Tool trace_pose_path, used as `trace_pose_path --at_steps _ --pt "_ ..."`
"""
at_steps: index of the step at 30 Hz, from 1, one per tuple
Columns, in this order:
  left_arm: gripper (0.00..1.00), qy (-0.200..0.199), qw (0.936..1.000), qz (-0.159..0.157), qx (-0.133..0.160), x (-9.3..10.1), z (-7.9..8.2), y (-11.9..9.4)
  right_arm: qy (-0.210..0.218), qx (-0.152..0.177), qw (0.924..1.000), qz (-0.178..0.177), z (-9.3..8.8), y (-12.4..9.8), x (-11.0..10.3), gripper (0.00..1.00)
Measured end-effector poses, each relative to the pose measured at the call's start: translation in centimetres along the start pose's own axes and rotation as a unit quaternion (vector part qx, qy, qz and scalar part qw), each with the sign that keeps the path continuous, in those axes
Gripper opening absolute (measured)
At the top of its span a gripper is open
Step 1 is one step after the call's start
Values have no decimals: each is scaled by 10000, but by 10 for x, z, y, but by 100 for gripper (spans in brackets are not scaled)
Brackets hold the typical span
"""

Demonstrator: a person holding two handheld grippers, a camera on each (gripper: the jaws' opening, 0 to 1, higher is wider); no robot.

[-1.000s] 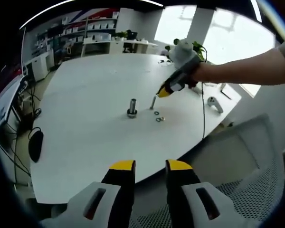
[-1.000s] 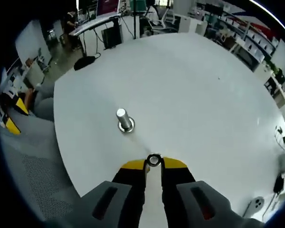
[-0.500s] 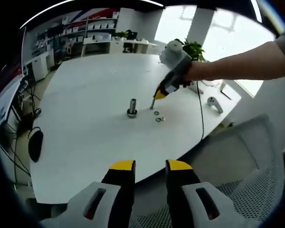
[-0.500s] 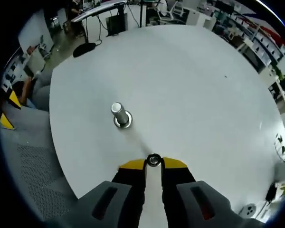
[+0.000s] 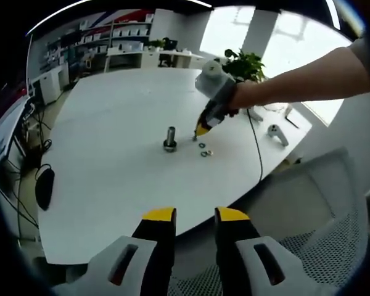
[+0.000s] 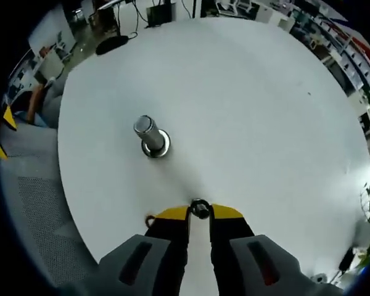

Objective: Place the washer onto the threaded stud by aligning its center hole with the stud, sliding it down to the base, and recovering from edge contact or off-axis alignment until the washer reaches the visible bottom stop.

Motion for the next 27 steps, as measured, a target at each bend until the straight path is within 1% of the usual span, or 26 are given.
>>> trace_pose_path --at_steps 3,5,7,11,14,16,18,22,27 --pt "23 -55 10000 19 32 -1 0 0 -139 -62 9999 -27 0 5 -2 14" --pt "23 -63 10000 7 -9 -1 0 1 -247 -95 9996 -30 -1 7 -4 14" --pt "23 -37 10000 13 -57 -1 -1 1 -306 -202 9993 -33 -3 10 -4 14" --pt "23 -59 10000 24 -12 -1 0 1 -421 -184 9989 -78 -4 12 -2 15" --pt "23 -64 10000 25 16 -2 1 1 -388 -205 9990 -56 -6 12 -1 15" --pt "23 -75 10000 23 22 -2 1 0 -264 -170 9995 -40 -9 13 1 15" --pt "23 -73 10000 22 27 -2 1 0 -140 -140 9998 -17 -10 10 -1 15" --pt "23 -62 10000 11 25 -2 1 0 -125 -73 9999 -31 -12 4 -3 18" --pt "22 -61 10000 39 8 -2 1 0 26 -1 10000 -21 -18 -3 -4 19"
Point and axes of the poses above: the point that each gripper's makers call its tool centre point, and the gripper's own axes: y roughly forward along the fingers, x roughly to its right, z roughly out of its top, the point moved 10 cm from there along -y, roughly backward along the fingers, and after that the axes turned 11 degrees about -y, right-handed, at the moved point
